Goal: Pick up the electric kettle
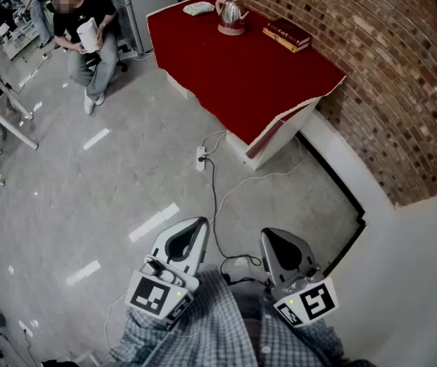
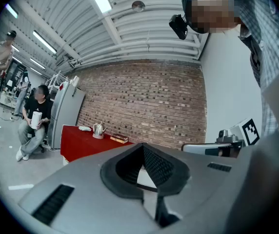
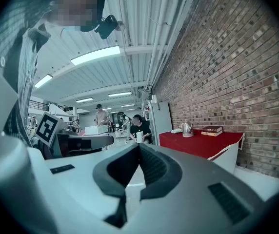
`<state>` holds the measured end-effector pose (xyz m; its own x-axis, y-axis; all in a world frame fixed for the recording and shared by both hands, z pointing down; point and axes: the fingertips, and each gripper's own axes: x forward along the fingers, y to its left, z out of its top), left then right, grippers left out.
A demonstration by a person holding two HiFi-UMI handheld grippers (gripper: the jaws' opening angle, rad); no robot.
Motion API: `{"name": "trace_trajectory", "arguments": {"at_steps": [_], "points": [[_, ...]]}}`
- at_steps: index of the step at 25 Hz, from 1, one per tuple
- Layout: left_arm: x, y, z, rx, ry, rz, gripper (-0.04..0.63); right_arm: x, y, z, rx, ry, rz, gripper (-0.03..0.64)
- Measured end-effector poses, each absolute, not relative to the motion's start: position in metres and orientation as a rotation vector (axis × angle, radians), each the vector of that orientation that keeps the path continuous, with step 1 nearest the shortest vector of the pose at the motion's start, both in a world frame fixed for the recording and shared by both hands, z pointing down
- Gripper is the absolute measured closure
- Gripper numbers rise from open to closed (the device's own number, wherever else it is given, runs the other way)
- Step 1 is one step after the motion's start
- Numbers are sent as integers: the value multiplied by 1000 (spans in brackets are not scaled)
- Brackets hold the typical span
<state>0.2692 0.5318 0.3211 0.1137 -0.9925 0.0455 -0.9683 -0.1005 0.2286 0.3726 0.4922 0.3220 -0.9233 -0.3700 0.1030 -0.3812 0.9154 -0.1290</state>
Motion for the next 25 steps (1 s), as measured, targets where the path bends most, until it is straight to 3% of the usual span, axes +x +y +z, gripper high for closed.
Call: {"name": "trace_trajectory", "arguments": {"at_steps": [25], "points": [[255, 576, 324, 2217, -1933, -164, 588, 377, 527, 325, 749, -2949, 194, 610]]}}
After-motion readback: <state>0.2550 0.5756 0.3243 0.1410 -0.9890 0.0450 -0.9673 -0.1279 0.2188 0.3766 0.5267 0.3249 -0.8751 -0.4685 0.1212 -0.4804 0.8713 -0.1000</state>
